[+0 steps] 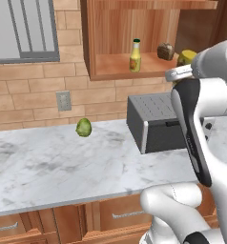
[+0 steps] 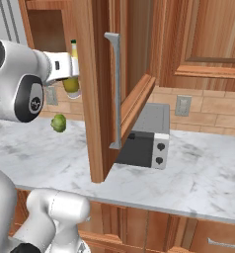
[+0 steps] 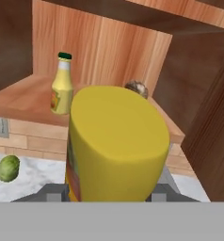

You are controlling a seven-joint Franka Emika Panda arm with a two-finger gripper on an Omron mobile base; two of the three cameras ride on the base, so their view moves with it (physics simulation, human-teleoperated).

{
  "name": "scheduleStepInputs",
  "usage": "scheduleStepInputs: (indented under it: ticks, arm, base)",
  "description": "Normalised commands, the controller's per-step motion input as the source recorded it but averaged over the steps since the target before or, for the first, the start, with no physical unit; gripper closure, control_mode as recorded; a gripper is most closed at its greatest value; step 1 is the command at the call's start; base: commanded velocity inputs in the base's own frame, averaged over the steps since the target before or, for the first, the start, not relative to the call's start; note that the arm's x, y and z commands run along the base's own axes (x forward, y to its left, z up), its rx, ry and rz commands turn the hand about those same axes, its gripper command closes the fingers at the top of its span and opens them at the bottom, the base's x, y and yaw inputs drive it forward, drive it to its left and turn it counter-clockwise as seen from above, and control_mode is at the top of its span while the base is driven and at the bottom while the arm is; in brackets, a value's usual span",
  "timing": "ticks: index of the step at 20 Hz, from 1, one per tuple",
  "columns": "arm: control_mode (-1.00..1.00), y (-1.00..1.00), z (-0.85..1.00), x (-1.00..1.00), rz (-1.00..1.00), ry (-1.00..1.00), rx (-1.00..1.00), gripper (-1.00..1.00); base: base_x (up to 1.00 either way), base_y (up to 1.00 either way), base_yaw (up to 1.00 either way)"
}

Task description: Pick the mustard and mustard from the counter and place them in the cabinet.

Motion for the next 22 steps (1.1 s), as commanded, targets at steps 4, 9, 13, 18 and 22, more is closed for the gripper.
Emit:
scheduleStepInputs:
  ticks: [4,9,13,18,22]
  arm:
    - [-1.00,-0.05,0.00,0.23,0.00,-0.01,0.00,1.00]
    - [-1.00,-0.07,0.01,0.24,0.00,-0.02,0.00,1.00]
    - [-1.00,-0.07,0.01,0.21,0.00,-0.03,0.00,1.00]
    - [-1.00,-0.06,0.00,0.24,0.00,-0.03,0.00,1.00]
    - [-1.00,0.00,0.00,0.20,0.00,-0.03,0.00,1.00]
  base:
    - [0.00,0.00,0.00]
    - [0.00,0.00,0.00]
    - [0.00,0.00,0.00]
    - [0.00,0.00,0.00]
    - [0.00,0.00,0.00]
